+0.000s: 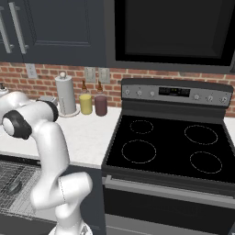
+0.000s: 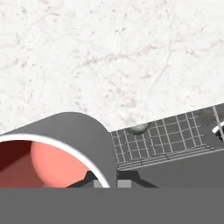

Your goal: Pick up the cup and bowl from the counter, place them in the dishwasher, and close the dishwasher door.

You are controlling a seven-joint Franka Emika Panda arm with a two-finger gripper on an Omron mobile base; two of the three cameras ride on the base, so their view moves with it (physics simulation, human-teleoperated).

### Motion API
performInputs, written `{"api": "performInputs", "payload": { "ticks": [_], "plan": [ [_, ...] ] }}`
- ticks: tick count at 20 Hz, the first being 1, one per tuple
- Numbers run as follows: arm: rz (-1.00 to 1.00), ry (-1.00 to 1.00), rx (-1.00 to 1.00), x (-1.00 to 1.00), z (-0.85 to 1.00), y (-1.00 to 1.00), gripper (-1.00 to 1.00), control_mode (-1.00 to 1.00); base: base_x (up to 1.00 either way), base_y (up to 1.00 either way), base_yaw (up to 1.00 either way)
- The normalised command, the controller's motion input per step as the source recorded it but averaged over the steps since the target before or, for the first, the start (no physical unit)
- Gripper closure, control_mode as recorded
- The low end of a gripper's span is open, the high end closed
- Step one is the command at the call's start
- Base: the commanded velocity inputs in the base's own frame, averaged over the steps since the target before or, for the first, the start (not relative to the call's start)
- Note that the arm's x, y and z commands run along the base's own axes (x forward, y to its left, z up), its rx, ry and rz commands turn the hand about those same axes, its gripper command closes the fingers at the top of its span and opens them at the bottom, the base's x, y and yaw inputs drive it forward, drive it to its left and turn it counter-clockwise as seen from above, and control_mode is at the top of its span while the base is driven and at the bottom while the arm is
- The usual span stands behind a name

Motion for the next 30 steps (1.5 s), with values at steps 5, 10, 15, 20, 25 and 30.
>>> {"api": "performInputs", "payload": {
  "ticks": [5, 10, 15, 20, 25, 30],
  "plan": [
    [0.00, -0.20, 0.04, -1.00, 0.00, -0.08, 1.00, -1.00, 0.00, 0.00, 0.00],
    [0.00, -0.19, 0.05, -1.00, 0.00, -0.08, 1.00, -1.00, 0.00, 0.00, 0.00],
    [0.00, -0.18, 0.06, -0.99, 0.00, -0.08, 1.00, -1.00, 0.00, 0.00, 0.00],
    [0.00, -0.18, 0.07, -0.87, 0.00, -0.01, 1.00, -1.00, 0.00, 0.00, 0.00],
    [0.00, -0.21, 0.07, -0.69, -0.10, 0.00, 1.00, -1.00, 0.00, 0.00, 0.00],
    [0.00, -0.21, 0.08, -0.52, -0.39, 0.00, 1.00, -1.00, 0.00, 0.00, 0.00]
  ]
}}
